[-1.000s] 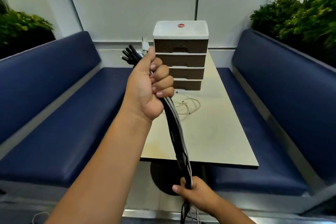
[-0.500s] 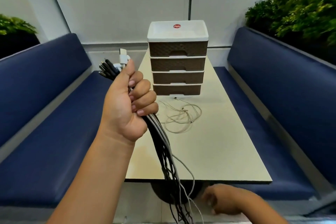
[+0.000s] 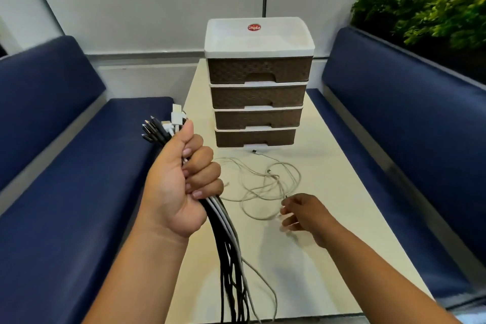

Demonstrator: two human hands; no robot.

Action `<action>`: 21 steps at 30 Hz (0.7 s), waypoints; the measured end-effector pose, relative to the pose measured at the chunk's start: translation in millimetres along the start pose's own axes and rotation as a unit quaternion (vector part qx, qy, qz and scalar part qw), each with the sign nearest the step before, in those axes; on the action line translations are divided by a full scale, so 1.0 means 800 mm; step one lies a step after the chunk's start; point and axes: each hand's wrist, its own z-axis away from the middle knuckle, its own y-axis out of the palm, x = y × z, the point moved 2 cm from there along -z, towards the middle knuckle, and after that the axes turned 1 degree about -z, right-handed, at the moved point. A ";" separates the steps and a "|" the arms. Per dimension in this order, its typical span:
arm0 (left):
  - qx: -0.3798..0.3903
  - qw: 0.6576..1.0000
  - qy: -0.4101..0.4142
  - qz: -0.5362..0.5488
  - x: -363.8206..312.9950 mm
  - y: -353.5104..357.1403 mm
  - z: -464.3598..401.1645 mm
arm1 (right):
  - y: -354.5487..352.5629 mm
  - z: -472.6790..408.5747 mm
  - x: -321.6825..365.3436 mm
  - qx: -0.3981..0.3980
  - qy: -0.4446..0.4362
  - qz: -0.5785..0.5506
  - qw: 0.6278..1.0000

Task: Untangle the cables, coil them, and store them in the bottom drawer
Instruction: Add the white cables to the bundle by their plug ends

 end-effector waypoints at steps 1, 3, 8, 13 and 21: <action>-0.002 1.000 -0.005 0.001 -0.001 -0.006 -0.006 | 0.004 -0.017 0.001 -0.043 -0.008 0.031 0.999; -0.007 1.000 -0.013 0.002 -0.003 -0.015 -0.015 | 0.008 -0.046 0.000 -0.108 -0.033 0.144 0.983; -0.012 0.999 -0.032 0.008 -0.009 -0.032 -0.030 | 0.019 -0.077 -0.014 -0.151 -0.041 0.262 0.952; -0.022 0.999 -0.037 0.003 -0.019 -0.043 -0.033 | 0.009 -0.075 0.000 -0.175 0.000 0.055 0.983; -0.038 0.998 -0.045 -0.004 -0.022 -0.044 -0.035 | -0.023 0.038 0.100 -0.131 -0.186 -0.305 0.925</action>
